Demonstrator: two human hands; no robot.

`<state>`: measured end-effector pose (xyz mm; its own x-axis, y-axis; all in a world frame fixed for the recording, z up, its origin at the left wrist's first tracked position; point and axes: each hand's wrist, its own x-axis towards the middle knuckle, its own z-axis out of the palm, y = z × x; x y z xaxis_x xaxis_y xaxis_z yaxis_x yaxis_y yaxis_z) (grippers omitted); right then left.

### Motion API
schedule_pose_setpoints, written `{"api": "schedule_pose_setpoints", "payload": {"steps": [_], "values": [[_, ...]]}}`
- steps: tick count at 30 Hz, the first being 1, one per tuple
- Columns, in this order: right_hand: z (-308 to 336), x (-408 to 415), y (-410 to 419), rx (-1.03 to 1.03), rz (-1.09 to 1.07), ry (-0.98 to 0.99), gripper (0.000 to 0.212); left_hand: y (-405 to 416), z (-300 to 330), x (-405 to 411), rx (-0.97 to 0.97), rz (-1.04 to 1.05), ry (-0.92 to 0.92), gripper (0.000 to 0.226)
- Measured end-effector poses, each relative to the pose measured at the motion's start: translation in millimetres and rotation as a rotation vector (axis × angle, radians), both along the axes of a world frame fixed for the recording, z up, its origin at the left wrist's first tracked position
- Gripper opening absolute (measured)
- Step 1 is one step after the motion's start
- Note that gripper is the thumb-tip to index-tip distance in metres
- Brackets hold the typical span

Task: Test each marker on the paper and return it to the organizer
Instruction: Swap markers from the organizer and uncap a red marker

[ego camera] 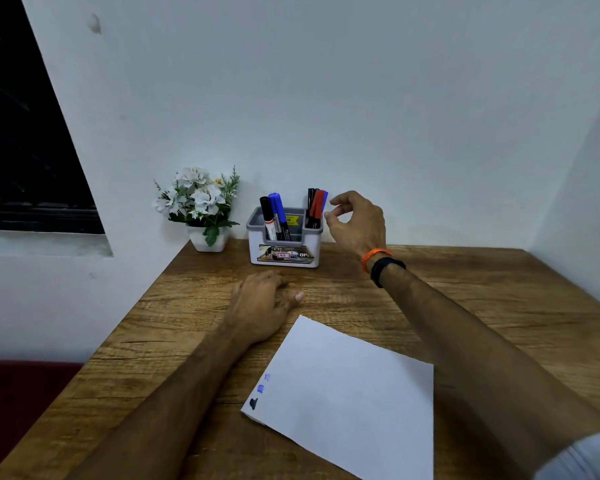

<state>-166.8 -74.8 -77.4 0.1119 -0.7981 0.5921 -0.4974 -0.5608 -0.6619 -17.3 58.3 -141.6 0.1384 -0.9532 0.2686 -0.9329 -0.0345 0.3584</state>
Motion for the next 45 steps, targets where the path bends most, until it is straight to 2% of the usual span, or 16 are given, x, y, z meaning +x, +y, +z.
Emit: {"api": "schedule_pose_setpoints", "payload": {"steps": [8,11,13,20,23,25,29,32,36,41,43,45], "values": [[3.0,18.9,-2.3,0.08,-0.097,0.15,0.035,-1.5,-2.4,1.4,0.007,0.016,-0.012,0.055],[2.7,24.0,-1.2,0.117,-0.12,0.169,0.028,-0.7,-2.3,1.3,-0.001,0.013,-0.015,0.055],[4.8,25.1,0.5,0.119,-0.107,0.094,0.024,-0.7,-2.5,1.3,0.002,0.012,-0.014,0.055],[38.1,16.2,20.6,-0.008,0.03,-0.378,0.022,1.8,0.4,-0.4,0.013,0.007,0.008,0.056],[46.1,9.2,39.6,0.023,0.161,-0.471,0.02,5.0,7.2,-0.5,-0.04,-0.004,0.125,0.057],[43.3,2.9,53.7,0.099,0.273,-0.476,0.018,11.2,17.7,-1.6,-0.138,-0.003,0.295,0.056],[19.7,-9.7,76.7,0.268,0.458,-0.324,0.01,25.2,44.7,-9.0,-0.346,-0.117,0.781,0.053],[1.9,-16.0,89.6,0.298,0.522,-0.202,0.008,32.8,58.7,-15.1,-0.384,-0.193,0.97,0.029],[-11.6,-23.3,102.0,0.316,0.568,-0.12,0.005,37.2,59.7,-16.9,-0.367,-0.2,0.97,0.008],[-21.6,-33.9,98.9,0.358,0.538,-0.006,0.024,37.5,57.6,-6.0,-0.315,-0.138,1.03,0.012],[-20.7,-38.1,95.5,0.398,0.531,-0.076,0.021,37.3,58.1,1.3,-0.276,-0.124,1.043,0.013],[-18.4,-41.8,92.8,0.466,0.565,-0.234,0.016,37.9,57.1,8.2,-0.211,-0.138,1.026,0.01]]}}
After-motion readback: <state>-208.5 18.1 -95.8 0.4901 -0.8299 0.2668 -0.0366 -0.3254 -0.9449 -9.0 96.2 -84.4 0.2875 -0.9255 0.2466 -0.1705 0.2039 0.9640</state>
